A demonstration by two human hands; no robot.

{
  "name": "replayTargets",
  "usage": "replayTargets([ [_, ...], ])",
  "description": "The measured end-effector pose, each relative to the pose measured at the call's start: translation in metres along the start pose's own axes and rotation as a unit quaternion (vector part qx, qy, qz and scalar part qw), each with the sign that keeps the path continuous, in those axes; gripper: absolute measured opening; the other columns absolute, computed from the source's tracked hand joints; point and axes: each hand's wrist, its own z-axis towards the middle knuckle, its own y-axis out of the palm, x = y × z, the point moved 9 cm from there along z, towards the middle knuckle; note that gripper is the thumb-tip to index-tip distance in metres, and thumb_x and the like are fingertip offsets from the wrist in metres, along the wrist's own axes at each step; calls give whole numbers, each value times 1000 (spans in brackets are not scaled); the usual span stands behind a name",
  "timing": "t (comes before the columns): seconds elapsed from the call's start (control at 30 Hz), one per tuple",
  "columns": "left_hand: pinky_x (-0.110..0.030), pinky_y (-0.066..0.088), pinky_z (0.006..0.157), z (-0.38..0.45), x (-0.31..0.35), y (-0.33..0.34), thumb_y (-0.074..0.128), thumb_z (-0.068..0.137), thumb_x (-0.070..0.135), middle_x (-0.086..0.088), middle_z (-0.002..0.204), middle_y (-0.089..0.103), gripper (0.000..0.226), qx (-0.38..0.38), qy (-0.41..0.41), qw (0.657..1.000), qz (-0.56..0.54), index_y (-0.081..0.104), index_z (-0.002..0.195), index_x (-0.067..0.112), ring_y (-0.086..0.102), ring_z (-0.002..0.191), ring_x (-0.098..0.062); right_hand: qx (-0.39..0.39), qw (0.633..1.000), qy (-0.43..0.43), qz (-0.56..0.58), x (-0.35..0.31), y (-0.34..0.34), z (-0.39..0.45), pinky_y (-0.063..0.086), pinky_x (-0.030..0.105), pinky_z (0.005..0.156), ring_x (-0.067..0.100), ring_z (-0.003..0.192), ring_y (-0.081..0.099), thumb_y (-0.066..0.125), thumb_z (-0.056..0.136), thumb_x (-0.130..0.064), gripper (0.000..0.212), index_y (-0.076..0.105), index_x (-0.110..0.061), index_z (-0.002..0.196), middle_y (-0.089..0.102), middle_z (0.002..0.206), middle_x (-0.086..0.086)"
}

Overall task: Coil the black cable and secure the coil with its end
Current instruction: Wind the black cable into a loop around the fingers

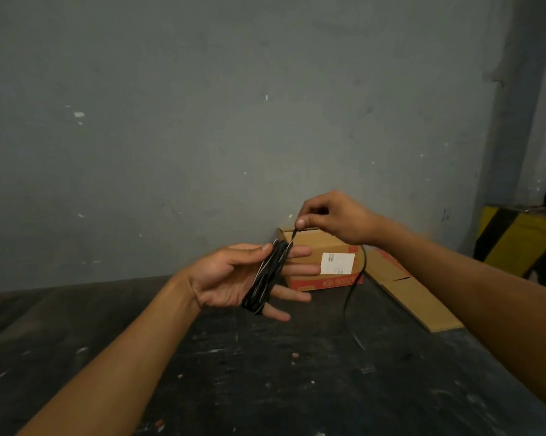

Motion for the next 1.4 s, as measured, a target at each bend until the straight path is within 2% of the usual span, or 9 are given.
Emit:
replayTargets([
  [0.07,-66,19,108,2,5,6,41,101,31,-14,157,27,54,-16,21,1000,-13,26,151,14,19,141,-48,15,997,4,72,11,12,-6,42,8,58,-6,58,58,60,93,-14,12,67,-16,83,66,62,-18],
  [0.2,-69,18,107,7,16,8,39,101,33,-13,158,26,56,-21,86,995,-37,25,152,16,15,140,-51,61,988,11,140,34,46,-16,43,25,62,7,69,58,49,97,-3,18,65,5,97,63,78,9],
  [0.27,-69,18,106,8,23,4,39,100,33,-15,157,28,55,-10,115,992,-53,27,151,15,16,138,-52,41,986,10,162,40,75,-21,50,34,74,17,93,64,43,98,2,22,60,10,108,67,105,20],
  [0.33,-70,17,105,8,31,0,40,100,33,-16,155,31,54,3,139,988,-70,30,150,15,20,137,-52,34,970,47,235,50,105,-29,49,39,67,31,88,63,42,101,-14,25,58,2,111,65,105,27],
  [0.43,-69,20,104,6,45,-12,35,98,36,-14,153,37,53,43,169,983,-62,36,147,17,26,136,-52,25,960,83,265,58,146,-42,45,25,52,10,59,54,42,97,-44,31,65,-23,96,59,64,-7],
  [0.63,-69,35,100,-8,64,-44,31,98,39,-12,150,42,52,154,218,962,-65,40,146,19,40,131,-51,-44,957,71,279,36,192,-59,39,20,47,6,50,45,38,101,-41,28,63,-29,98,49,57,-9],
  [1.0,-64,37,99,-45,16,-117,37,94,38,-6,151,42,49,360,106,926,-36,45,140,24,46,129,-42,-70,991,-19,112,-22,165,-65,43,14,56,2,64,58,42,100,-34,23,65,-28,102,63,75,-10],
  [1.13,-62,39,100,-50,-21,-121,41,93,37,-8,151,42,50,336,66,938,-55,46,141,22,49,127,-42,-50,997,-9,50,-21,126,-49,40,12,47,1,52,53,47,99,-31,18,65,-30,97,62,68,-24],
  [1.4,-59,37,104,-36,-63,-84,52,93,35,-5,145,51,46,221,-48,974,-4,54,137,22,42,133,-42,-73,989,2,-126,-11,80,-27,49,34,66,15,72,63,61,91,-33,18,73,-20,89,72,80,1],
])
